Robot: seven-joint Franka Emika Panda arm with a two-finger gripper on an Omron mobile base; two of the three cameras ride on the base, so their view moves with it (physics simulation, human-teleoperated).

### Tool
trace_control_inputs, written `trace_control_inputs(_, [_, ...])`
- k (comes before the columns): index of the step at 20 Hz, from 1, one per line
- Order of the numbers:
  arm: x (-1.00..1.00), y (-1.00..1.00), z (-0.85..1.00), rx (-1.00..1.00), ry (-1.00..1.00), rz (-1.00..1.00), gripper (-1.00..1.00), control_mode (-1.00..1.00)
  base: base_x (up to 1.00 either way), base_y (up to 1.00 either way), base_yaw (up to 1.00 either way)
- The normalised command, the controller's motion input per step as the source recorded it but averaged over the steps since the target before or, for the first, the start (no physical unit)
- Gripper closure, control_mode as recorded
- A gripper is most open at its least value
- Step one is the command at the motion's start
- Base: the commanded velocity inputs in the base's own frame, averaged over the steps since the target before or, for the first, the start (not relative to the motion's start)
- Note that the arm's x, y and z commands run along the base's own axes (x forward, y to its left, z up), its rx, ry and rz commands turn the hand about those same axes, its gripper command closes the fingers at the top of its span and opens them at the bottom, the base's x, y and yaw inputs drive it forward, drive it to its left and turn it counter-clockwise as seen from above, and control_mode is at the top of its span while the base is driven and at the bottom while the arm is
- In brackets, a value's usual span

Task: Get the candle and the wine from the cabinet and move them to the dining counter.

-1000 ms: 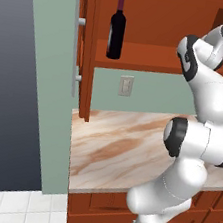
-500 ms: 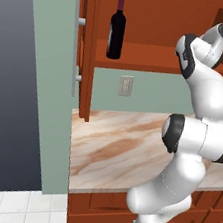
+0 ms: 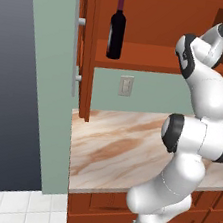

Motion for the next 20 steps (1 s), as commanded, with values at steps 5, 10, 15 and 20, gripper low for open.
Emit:
trace_control_inputs(5, [0.00,0.00,-0.09,0.00,0.00,0.00,-1.00,-1.00,0.00,0.00,0.00])
trace_control_inputs(10, [0.00,0.00,0.00,0.00,0.00,0.00,-1.00,-1.00,0.00,0.00,0.00])
trace_control_inputs(15, [0.00,0.00,0.00,0.00,0.00,0.00,-1.00,-1.00,0.00,0.00,0.00])
trace_control_inputs(20, [0.00,0.00,0.00,0.00,0.00,0.00,-1.00,-1.00,0.00,0.00,0.00])
